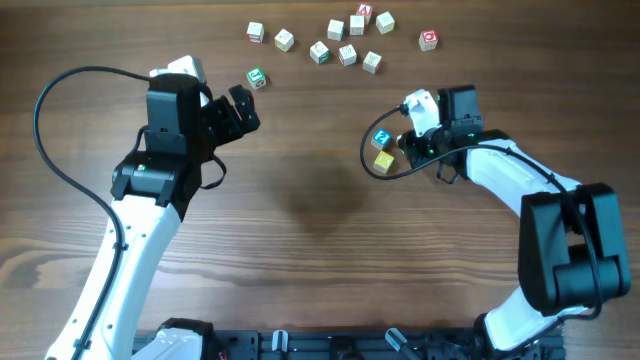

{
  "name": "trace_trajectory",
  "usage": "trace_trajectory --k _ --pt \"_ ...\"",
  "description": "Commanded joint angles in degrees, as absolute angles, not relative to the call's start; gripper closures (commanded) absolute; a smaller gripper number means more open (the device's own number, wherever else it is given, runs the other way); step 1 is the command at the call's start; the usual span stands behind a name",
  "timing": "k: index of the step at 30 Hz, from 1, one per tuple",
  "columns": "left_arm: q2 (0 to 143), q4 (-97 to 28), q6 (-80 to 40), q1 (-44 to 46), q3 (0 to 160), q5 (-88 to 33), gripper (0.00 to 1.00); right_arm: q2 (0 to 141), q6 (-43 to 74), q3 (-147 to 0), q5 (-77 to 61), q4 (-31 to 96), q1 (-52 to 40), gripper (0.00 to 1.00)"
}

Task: Form a circle
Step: 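Lower the animal-picture block next to the blue '2' and open right gripper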

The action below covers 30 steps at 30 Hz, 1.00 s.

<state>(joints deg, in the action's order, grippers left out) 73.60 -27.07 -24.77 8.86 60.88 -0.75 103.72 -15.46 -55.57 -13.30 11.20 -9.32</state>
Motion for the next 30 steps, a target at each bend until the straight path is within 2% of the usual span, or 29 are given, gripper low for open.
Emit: trace_trajectory --k 1,17,23,30 --pt "73.3 -27.3 -25.3 8.5 60.8 -0.6 0.00 104.7 -16.3 -55.4 -12.6 10.0 -9.1 0.96" --pt "73.3 -27.3 -25.3 8.5 60.8 -0.6 0.00 104.7 -13.9 -55.4 -17.0 10.3 -9.1 0.95" --pt "73.3 -27.7 -25.3 8.5 60.8 -0.6 0.00 104.7 -13.9 -55.4 -16.8 10.3 -9.1 0.87" --pt "73.3 -28.0 -25.3 8.5 60.8 -0.6 0.00 104.7 -15.0 -55.4 -16.8 11.1 -9.1 0.87"
